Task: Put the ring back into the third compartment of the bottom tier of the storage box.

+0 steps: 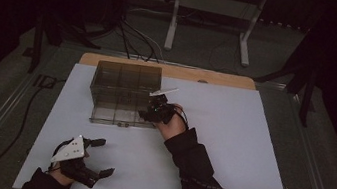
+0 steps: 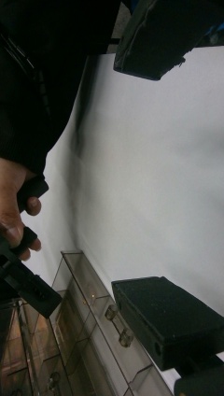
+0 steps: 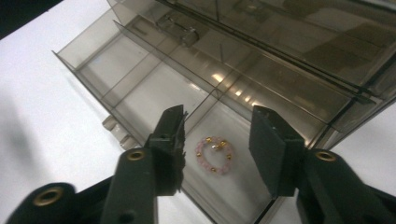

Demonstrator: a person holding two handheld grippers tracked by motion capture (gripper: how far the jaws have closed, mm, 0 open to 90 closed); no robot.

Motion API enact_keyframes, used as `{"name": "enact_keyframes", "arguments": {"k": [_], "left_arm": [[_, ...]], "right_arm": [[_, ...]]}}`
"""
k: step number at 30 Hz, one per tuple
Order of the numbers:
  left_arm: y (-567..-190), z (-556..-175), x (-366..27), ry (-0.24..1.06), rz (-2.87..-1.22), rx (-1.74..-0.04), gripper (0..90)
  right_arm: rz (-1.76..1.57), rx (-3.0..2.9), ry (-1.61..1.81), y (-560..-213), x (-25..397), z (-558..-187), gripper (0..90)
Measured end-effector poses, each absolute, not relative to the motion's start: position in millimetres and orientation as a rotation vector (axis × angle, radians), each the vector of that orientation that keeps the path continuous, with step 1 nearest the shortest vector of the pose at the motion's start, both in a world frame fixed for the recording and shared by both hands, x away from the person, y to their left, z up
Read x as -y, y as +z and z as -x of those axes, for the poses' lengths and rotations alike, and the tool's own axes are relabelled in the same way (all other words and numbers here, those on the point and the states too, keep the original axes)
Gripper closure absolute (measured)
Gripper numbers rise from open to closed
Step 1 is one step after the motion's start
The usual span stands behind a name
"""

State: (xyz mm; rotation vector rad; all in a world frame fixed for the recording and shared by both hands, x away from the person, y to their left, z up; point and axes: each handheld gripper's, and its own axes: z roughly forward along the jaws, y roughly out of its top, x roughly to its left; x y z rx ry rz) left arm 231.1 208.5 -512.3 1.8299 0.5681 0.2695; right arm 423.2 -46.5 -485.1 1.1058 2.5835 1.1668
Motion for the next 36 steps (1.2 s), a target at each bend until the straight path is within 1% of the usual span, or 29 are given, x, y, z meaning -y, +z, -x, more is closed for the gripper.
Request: {"name": "enact_keyframes", "arguments": {"k": [2, 4, 7, 11, 12, 14, 16, 19, 21, 23, 24, 36], "left_arm": [[-512.2, -231.1, -208.5, 0.269, -1.828, -0.568, 0.6], [-512.4, -231.2, -208.4, 0.267, -1.830, -0.568, 0.6], [-512.4, -231.3, -208.5, 0.267, -1.829, -0.568, 0.7], [-512.2, -231.2, -208.6, 0.270, -1.829, -0.567, 0.6], [-512.3, -231.3, -208.6, 0.270, -1.829, -0.566, 0.6], [-512.3, -231.3, -208.3, 0.270, -1.829, -0.567, 0.6], [-512.2, -231.2, -208.2, 0.270, -1.828, -0.568, 0.6], [-512.2, -231.4, -208.3, 0.271, -1.829, -0.567, 0.6], [-512.3, -231.4, -208.2, 0.270, -1.829, -0.567, 0.6], [-512.5, -231.5, -208.2, 0.269, -1.829, -0.566, 0.6], [-512.5, -231.5, -208.3, 0.269, -1.828, -0.566, 0.6], [-512.6, -231.7, -208.1, 0.266, -1.828, -0.566, 0.6]], "right_arm": [[-1.115, -2.597, 1.198, -483.9, 47.0, -422.1, 49.0], [-1.114, -2.596, 1.211, -482.4, 47.3, -420.7, 42.4], [-1.104, -2.595, 1.220, -479.8, 47.5, -418.2, 36.2], [-1.091, -2.604, 1.235, -476.0, 47.5, -414.3, 29.1], [-1.074, -2.618, 1.245, -474.8, 47.5, -412.8, 24.8], [-1.052, -2.627, 1.261, -472.7, 47.2, -410.3, 21.1], [-1.028, -2.640, 1.280, -470.7, 47.2, -408.6, 14.3], [-1.019, -2.643, 1.280, -468.4, 47.6, -407.7, 14.0], [-1.006, -2.631, 1.290, -466.5, 48.4, -406.8, 11.2], [-0.989, -2.630, 1.285, -464.9, 48.8, -406.1, 4.6], [-0.959, -2.641, 1.266, -464.3, 48.0, -405.5, 0.0], [-0.893, -2.627, 1.268, -463.2, 52.1, -401.6, 0.0]]}}
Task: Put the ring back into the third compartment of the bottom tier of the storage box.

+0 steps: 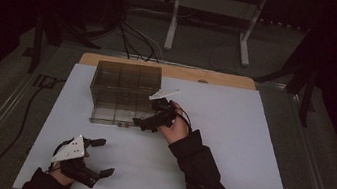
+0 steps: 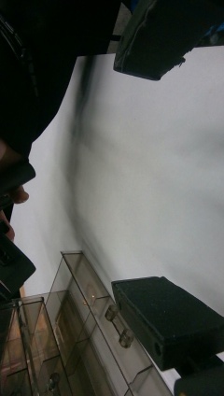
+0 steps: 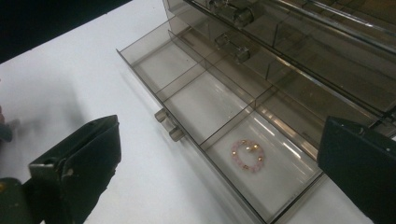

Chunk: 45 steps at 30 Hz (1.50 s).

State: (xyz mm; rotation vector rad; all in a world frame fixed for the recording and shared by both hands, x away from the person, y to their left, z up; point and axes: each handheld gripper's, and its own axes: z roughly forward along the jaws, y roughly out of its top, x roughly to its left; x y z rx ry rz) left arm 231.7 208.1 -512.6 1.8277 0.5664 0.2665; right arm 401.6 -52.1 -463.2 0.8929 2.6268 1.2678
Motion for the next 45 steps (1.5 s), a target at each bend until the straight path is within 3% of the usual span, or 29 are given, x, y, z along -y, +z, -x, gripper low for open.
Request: {"name": "enact_keyframes", "arguments": {"k": [14, 26, 45], "left_arm": [[-512.7, -231.0, -207.7, 0.271, -1.835, -0.565, 0.6], [-513.3, -231.1, -207.3, 0.269, -1.835, -0.570, 0.6], [-513.3, -231.2, -206.3, 0.274, -1.839, -0.568, 0.6]], "right_arm": [[-0.879, -2.587, 1.335, -454.5, 70.5, -396.6, 0.0], [-0.864, -2.478, 1.468, -444.9, 119.6, -379.0, 0.0], [-0.874, -2.438, 1.444, -465.8, 172.8, -349.6, 0.0]]}}
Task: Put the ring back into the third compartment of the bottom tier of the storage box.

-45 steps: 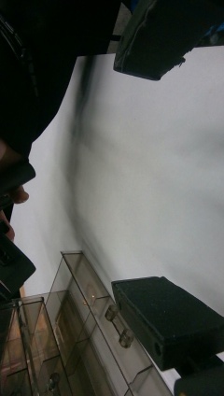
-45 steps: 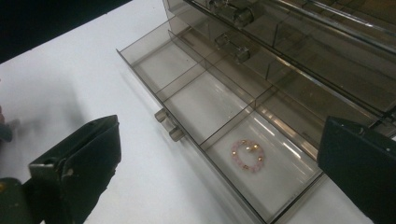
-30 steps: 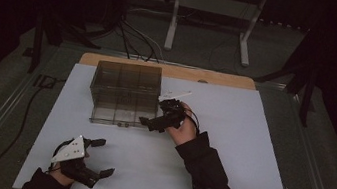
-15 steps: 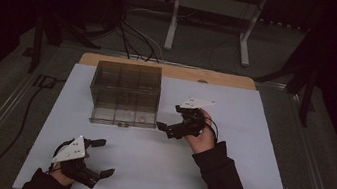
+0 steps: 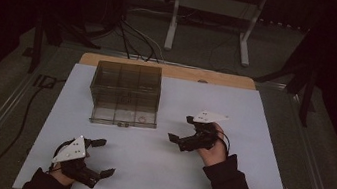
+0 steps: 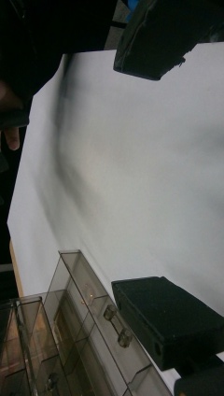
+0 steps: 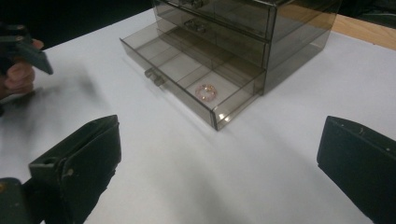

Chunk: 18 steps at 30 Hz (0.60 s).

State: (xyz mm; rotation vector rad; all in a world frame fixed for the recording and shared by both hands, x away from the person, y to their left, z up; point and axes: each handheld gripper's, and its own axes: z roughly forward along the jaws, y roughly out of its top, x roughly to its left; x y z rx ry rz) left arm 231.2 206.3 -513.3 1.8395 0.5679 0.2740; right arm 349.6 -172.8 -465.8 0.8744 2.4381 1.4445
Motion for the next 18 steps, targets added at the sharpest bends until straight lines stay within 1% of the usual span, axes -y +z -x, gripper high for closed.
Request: {"name": "enact_keyframes", "arguments": {"k": [10, 13, 18], "left_arm": [[-513.5, -231.6, -206.5, 0.273, -1.839, -0.569, 0.6], [-513.2, -231.4, -206.3, 0.275, -1.839, -0.566, 0.6], [-513.4, -231.2, -206.0, 0.275, -1.839, -0.568, 0.6]], "right_arm": [[-0.924, -2.415, 1.417, -479.0, 203.8, -333.4, 0.0], [-0.947, -2.390, 1.418, -486.1, 218.5, -325.0, 0.0], [-0.949, -2.356, 1.409, -488.6, 235.6, -313.0, 0.0]]}}
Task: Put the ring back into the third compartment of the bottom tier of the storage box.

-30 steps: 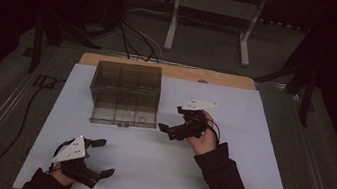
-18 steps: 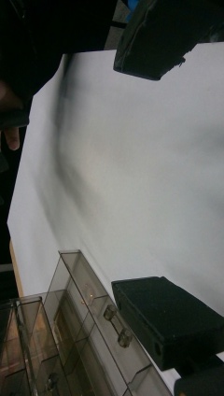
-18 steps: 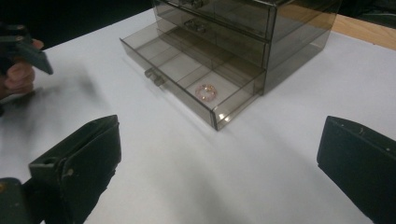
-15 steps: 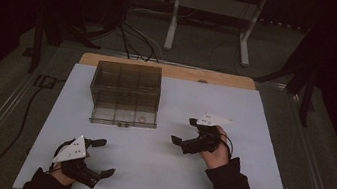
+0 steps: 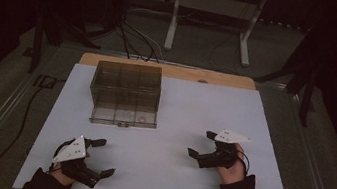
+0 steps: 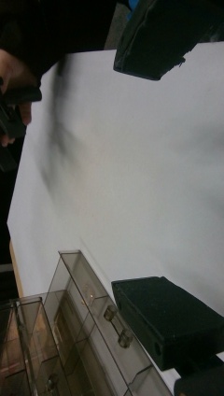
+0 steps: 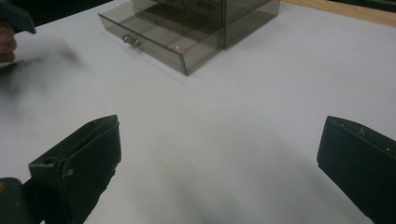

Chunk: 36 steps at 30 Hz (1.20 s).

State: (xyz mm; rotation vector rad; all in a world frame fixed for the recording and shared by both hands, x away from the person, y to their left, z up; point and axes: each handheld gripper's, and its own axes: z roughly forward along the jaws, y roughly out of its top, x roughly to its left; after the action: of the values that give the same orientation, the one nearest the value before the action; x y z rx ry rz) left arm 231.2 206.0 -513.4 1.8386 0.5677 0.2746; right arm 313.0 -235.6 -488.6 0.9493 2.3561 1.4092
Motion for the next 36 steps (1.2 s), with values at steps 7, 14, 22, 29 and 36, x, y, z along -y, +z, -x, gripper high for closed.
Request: {"name": "enact_keyframes", "arguments": {"k": [7, 14, 22, 29, 36], "left_arm": [[-513.7, -231.2, -204.8, 0.275, -1.845, -0.568, 0.6], [-513.6, -231.1, -205.3, 0.278, -1.843, -0.569, 0.6], [-513.6, -231.3, -205.6, 0.278, -1.844, -0.572, 0.6], [-513.4, -230.9, -205.5, 0.281, -1.842, -0.571, 0.6], [-513.6, -231.2, -204.9, 0.275, -1.841, -0.568, 0.6]], "right_arm": [[-1.034, -2.286, 1.378, -494.9, 262.9, -296.1, 0.0], [-1.112, -2.246, 1.346, -502.2, 286.3, -284.6, 0.0], [-1.144, -2.208, 1.287, -506.7, 306.9, -270.2, 0.0], [-1.244, -2.179, 1.277, -511.4, 323.0, -257.8, 0.0], [-1.243, -2.178, 1.239, -515.2, 321.2, -261.9, 0.0]]}}
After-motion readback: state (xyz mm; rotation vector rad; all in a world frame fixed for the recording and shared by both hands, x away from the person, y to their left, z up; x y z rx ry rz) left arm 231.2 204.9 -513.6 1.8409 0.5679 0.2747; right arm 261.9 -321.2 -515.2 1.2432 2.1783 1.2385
